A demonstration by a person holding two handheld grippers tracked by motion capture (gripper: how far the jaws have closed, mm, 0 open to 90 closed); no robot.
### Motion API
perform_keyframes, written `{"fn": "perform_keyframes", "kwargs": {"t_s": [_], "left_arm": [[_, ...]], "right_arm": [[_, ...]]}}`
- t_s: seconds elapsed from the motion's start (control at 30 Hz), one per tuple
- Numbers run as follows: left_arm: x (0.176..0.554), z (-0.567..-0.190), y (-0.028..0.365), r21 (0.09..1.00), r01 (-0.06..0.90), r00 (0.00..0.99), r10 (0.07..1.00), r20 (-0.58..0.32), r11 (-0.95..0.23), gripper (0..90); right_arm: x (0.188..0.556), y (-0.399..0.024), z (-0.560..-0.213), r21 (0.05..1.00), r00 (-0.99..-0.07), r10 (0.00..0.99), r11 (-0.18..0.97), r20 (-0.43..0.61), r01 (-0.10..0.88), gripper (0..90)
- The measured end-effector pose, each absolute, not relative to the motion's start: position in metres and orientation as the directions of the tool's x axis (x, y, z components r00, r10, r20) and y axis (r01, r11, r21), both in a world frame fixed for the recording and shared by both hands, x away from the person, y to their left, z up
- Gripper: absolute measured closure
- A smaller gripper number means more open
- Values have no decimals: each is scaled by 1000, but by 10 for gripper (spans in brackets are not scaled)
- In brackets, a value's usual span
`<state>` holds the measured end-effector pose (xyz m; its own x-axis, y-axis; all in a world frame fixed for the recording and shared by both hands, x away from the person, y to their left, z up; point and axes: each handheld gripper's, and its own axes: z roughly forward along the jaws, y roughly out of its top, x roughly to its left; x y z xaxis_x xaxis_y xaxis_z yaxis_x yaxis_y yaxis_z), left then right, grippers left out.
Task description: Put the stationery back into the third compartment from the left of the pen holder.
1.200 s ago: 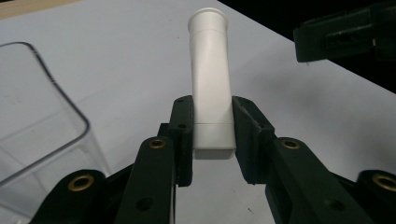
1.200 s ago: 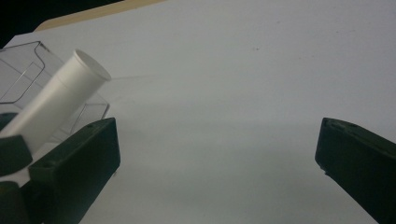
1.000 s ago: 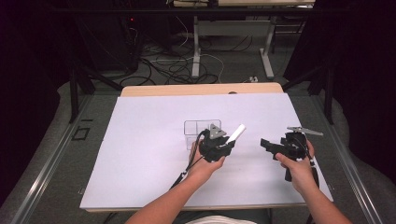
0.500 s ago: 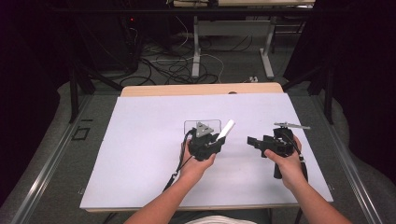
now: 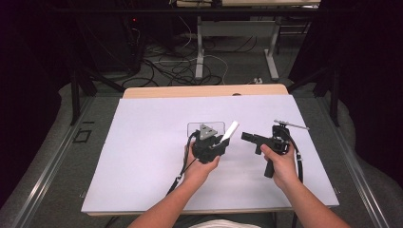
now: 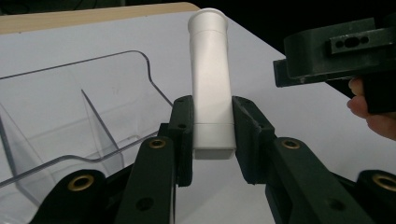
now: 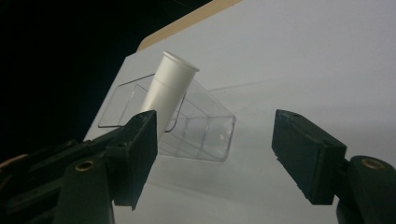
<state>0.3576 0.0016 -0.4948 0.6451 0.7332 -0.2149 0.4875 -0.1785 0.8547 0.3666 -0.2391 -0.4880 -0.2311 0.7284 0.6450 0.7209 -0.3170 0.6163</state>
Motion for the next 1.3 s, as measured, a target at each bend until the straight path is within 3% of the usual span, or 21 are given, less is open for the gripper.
{"fn": "perform_keyframes", "kwargs": {"t_s": [0.6, 0.67, 0.8, 1.3], "left_arm": [[352, -503, -22, 855, 482, 675, 704, -222, -193, 712], [352, -503, -23, 852, 480, 684, 698, -214, -208, 712], [349, -504, -26, 857, 472, 691, 692, -211, -210, 712], [342, -506, -32, 865, 452, 712, 672, -204, -217, 712]], "right_arm": [[371, -237, -496, 519, -195, 628, -386, 753, 763, 392], [373, -238, -499, 502, -195, 608, -387, 770, 773, 459], [374, -239, -502, 468, -190, 571, -390, 798, 793, 479], [373, -239, -505, 445, -143, 600, -393, 787, 805, 550]]}}
